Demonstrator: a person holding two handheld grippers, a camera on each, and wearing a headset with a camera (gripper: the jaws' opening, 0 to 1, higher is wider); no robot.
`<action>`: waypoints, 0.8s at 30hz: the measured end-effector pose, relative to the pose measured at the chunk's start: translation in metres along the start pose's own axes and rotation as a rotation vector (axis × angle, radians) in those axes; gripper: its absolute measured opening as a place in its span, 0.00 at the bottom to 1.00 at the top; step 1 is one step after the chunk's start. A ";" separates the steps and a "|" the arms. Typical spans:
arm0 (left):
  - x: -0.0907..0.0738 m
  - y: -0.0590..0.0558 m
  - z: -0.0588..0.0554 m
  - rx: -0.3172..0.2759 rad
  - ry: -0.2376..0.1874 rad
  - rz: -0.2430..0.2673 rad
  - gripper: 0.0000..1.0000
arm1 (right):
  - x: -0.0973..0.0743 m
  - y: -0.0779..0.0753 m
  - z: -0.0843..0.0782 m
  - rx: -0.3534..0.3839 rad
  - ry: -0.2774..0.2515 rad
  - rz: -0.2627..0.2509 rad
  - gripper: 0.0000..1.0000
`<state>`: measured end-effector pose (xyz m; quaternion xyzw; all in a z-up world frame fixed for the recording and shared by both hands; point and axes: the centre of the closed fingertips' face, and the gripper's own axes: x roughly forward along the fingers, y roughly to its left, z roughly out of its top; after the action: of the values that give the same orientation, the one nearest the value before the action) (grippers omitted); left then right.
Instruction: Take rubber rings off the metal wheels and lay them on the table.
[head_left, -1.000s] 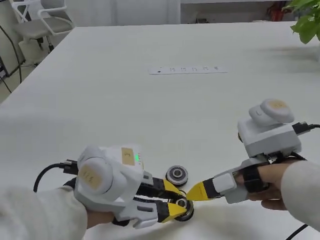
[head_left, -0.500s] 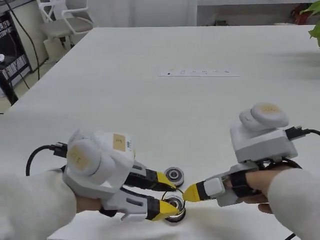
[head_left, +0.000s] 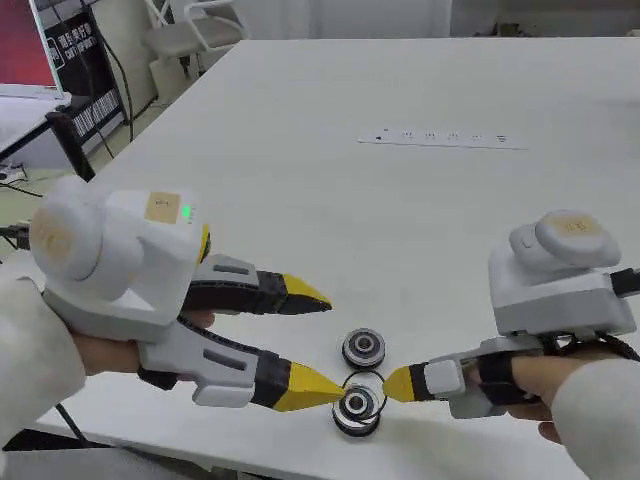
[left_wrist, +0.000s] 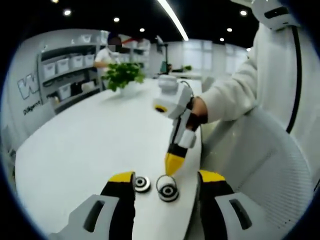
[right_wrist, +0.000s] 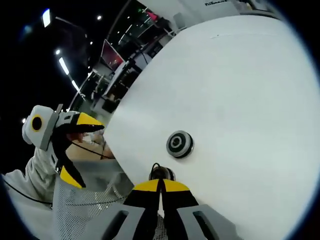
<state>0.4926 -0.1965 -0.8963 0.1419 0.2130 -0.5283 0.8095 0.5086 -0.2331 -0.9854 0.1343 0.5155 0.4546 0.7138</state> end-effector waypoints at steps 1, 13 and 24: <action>-0.004 0.001 0.002 0.010 -0.005 0.017 0.55 | -0.001 0.001 0.001 0.006 -0.005 0.008 0.00; -0.065 0.006 -0.011 -0.029 0.030 0.190 0.66 | -0.009 0.018 0.016 -0.017 -0.068 0.051 0.00; -0.085 0.007 -0.040 -0.131 0.031 0.298 0.72 | -0.011 0.033 0.022 -0.056 -0.092 0.082 0.00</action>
<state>0.4610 -0.1079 -0.8884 0.1269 0.2361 -0.3852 0.8830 0.5103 -0.2176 -0.9468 0.1561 0.4631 0.4912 0.7211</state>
